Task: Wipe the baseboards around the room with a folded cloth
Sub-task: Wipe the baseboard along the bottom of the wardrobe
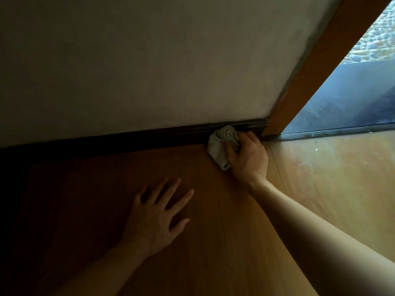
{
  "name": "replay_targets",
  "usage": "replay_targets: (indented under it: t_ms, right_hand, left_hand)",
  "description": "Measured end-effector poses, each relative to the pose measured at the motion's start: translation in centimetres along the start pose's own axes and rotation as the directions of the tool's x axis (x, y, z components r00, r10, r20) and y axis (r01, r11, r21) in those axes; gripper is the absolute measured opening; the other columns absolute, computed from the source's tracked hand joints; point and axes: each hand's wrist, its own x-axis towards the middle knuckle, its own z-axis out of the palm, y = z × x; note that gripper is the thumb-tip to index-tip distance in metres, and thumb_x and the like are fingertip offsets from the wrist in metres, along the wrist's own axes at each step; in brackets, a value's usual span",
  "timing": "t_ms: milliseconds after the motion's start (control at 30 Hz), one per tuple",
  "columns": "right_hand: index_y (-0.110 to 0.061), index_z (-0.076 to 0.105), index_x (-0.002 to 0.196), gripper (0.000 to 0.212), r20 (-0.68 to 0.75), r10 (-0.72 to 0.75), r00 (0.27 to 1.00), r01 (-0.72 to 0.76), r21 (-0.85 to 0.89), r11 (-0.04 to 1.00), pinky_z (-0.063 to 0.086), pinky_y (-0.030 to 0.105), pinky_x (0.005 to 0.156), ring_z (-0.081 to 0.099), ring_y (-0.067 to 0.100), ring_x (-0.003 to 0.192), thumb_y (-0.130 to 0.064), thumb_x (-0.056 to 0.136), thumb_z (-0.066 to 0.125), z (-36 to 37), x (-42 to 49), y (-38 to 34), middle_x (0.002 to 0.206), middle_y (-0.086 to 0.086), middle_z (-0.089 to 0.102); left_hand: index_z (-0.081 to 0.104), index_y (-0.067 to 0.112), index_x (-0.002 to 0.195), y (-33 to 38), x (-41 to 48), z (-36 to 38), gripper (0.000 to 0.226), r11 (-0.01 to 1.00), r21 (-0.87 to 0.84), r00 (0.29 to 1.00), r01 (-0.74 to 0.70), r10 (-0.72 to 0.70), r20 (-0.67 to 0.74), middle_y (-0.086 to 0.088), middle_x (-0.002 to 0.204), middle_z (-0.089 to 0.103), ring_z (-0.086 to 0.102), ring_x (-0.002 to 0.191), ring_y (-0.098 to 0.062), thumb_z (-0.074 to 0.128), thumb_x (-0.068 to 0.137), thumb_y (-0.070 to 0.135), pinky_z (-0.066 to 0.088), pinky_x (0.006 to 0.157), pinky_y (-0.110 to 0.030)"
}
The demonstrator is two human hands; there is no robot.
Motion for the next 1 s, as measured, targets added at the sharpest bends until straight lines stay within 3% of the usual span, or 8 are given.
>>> replay_targets:
  t_ms: [100,233,333,433,567,700,867,1000]
  right_hand:
    - [-0.011,0.064,0.107,0.026,-0.067,0.102,0.992,-0.102,0.005,0.995,0.048,0.035,0.07,0.06,0.028,0.089,-0.031,0.09,0.064,-1.4,0.5,2.6,0.106,0.008,0.06]
    - [-0.004,0.064,0.102,0.02,-0.217,0.23,0.949,-0.227,0.037,0.973,0.033,0.024,0.069,0.058,0.033,0.085,-0.019,0.089,0.063,-2.9,0.8,5.6,0.097,0.015,0.06]
    - [-0.006,0.064,0.107,0.022,-0.165,0.159,0.973,-0.159,0.017,0.987,0.041,0.029,0.067,0.058,0.03,0.083,-0.019,0.089,0.064,-3.0,1.2,5.8,0.098,0.013,0.06]
    - [-0.005,0.064,0.101,0.019,-0.195,0.145,0.97,-0.147,0.0,0.989,0.037,0.028,0.065,0.058,0.031,0.079,-0.019,0.089,0.065,-3.1,1.3,6.3,0.093,0.013,0.06]
    - [-0.005,0.065,0.109,0.025,-0.172,0.119,0.978,-0.121,-0.002,0.993,0.039,0.028,0.067,0.059,0.031,0.082,-0.02,0.089,0.065,-3.2,1.4,6.1,0.098,0.013,0.061]
    - [-0.007,0.065,0.108,0.023,-0.162,0.18,0.97,-0.172,0.065,0.983,0.043,0.032,0.07,0.061,0.033,0.088,-0.019,0.089,0.065,-2.6,0.9,4.4,0.104,0.013,0.062]
    - [-0.014,0.064,0.114,0.026,-0.05,0.049,0.998,-0.043,0.116,0.992,0.036,0.022,0.068,0.057,0.018,0.087,-0.026,0.092,0.063,1.5,-1.1,-2.2,0.107,0.003,0.058]
    - [-0.012,0.063,0.107,0.023,-0.009,-0.065,0.998,0.066,0.088,0.994,0.036,0.023,0.064,0.054,0.016,0.08,-0.03,0.093,0.062,2.2,-1.2,-3.2,0.101,0.002,0.056]
  left_hand:
    - [0.042,0.039,0.151,-0.1,0.0,0.2,0.065,1.0,-0.004,1.0,-0.009,0.009,-0.016,-0.005,0.157,0.041,0.048,0.137,-0.034,0.033,0.092,0.065,0.048,0.094,-0.065]
    - [0.041,0.04,0.151,-0.2,0.1,0.3,0.064,1.0,-0.008,1.0,-0.01,0.009,-0.027,-0.005,0.158,0.04,0.047,0.138,-0.034,0.032,0.092,0.065,0.047,0.094,-0.064]
    - [0.042,0.039,0.15,-0.1,0.2,0.2,0.065,1.0,-0.008,1.0,-0.011,0.011,-0.023,-0.005,0.158,0.041,0.048,0.138,-0.034,0.032,0.092,0.065,0.047,0.094,-0.064]
    - [0.043,0.038,0.15,0.0,0.1,0.2,0.065,1.0,-0.003,1.0,-0.013,0.013,-0.028,-0.006,0.157,0.042,0.049,0.137,-0.034,0.032,0.091,0.064,0.048,0.092,-0.065]
    - [0.042,0.039,0.15,-0.1,0.1,0.3,0.065,1.0,-0.01,1.0,-0.011,0.011,-0.026,-0.006,0.157,0.041,0.048,0.137,-0.035,0.033,0.092,0.064,0.047,0.094,-0.065]
    - [0.039,0.04,0.152,-0.2,0.1,0.6,0.065,1.0,-0.015,1.0,-0.011,0.011,-0.027,-0.004,0.159,0.038,0.045,0.14,-0.033,0.032,0.092,0.065,0.045,0.095,-0.065]
    - [0.038,0.041,0.152,-0.1,0.2,0.7,0.066,1.0,-0.003,1.0,-0.011,0.011,-0.029,-0.003,0.16,0.037,0.044,0.139,-0.033,0.034,0.091,0.066,0.044,0.096,-0.064]
    - [0.04,0.04,0.152,-0.2,0.2,0.9,0.065,1.0,-0.003,0.999,-0.013,0.012,-0.046,-0.004,0.159,0.039,0.046,0.139,-0.034,0.034,0.092,0.065,0.045,0.096,-0.064]
